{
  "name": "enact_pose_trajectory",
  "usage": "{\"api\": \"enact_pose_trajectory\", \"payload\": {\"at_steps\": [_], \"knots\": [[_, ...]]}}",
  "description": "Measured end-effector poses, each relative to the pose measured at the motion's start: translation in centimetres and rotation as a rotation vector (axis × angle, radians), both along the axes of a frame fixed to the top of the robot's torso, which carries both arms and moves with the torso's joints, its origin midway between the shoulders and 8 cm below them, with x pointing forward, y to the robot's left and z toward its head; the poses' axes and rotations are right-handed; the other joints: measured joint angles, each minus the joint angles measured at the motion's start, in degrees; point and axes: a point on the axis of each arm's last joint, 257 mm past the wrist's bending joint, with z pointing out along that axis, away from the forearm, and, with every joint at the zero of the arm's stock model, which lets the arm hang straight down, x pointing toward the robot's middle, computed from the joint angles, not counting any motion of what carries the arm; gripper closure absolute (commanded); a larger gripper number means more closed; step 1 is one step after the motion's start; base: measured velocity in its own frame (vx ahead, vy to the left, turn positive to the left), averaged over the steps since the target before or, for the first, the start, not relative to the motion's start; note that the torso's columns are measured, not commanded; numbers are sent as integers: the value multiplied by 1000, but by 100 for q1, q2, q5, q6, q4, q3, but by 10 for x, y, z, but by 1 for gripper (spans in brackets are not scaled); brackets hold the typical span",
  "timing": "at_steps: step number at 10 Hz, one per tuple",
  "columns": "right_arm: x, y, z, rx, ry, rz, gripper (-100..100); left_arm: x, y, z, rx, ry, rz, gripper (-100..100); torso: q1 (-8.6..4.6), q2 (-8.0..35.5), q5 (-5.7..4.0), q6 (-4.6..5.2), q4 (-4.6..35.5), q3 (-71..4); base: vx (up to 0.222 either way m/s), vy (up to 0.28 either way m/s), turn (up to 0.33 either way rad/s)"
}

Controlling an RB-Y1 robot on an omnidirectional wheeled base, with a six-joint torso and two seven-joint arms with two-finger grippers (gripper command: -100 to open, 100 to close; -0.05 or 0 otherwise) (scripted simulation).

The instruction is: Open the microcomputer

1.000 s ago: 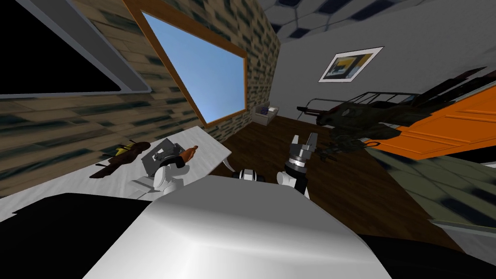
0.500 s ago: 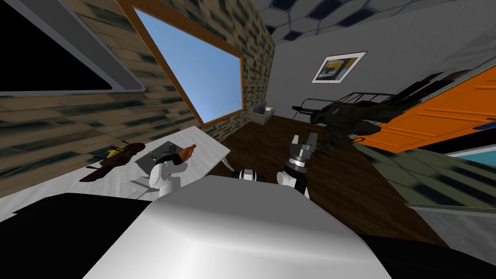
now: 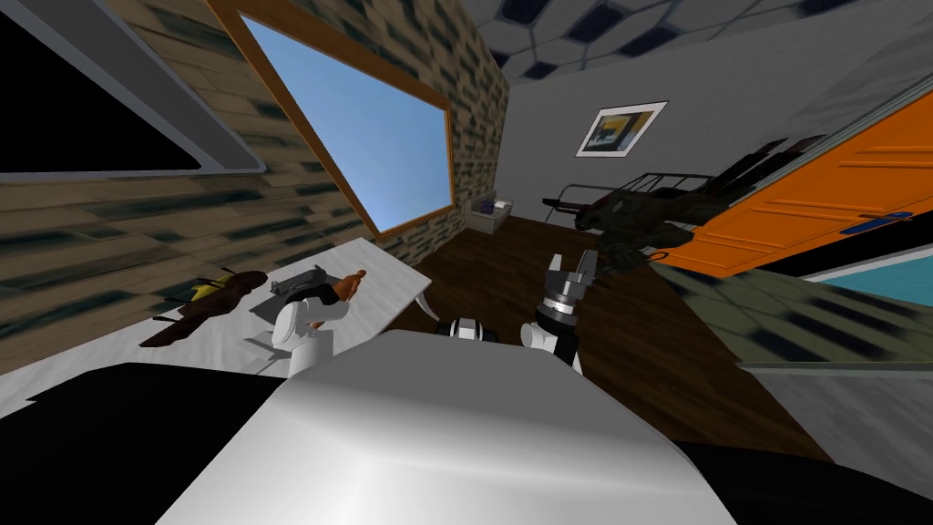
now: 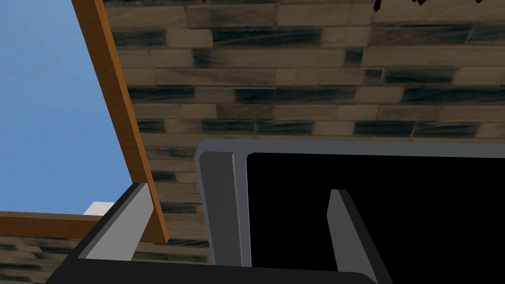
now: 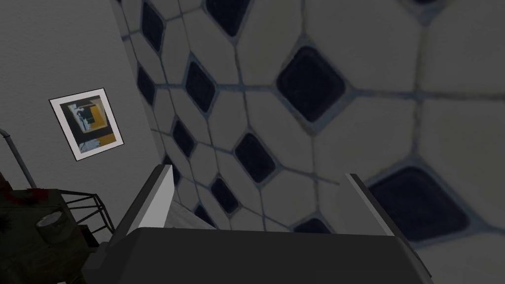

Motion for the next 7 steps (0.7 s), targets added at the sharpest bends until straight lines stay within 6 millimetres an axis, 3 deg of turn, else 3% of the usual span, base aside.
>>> {"api": "enact_pose_trajectory", "payload": {"at_steps": [1,2,7], "knots": [[0,0,0,0,0,0,0,0,2,5,0,1,8,-100,-3,6,-1,0,2,4,-35,-7,-25],[0,0,0,0,0,0,0,0,2,5,-1,1,12,0,2,-5,0,-3,-1,-1,-7,-2,5],[0,0,0,0,0,0,0,0,2,5,-1,1,12,0,0,2,0,-1,1,2,0,0,0]]}}
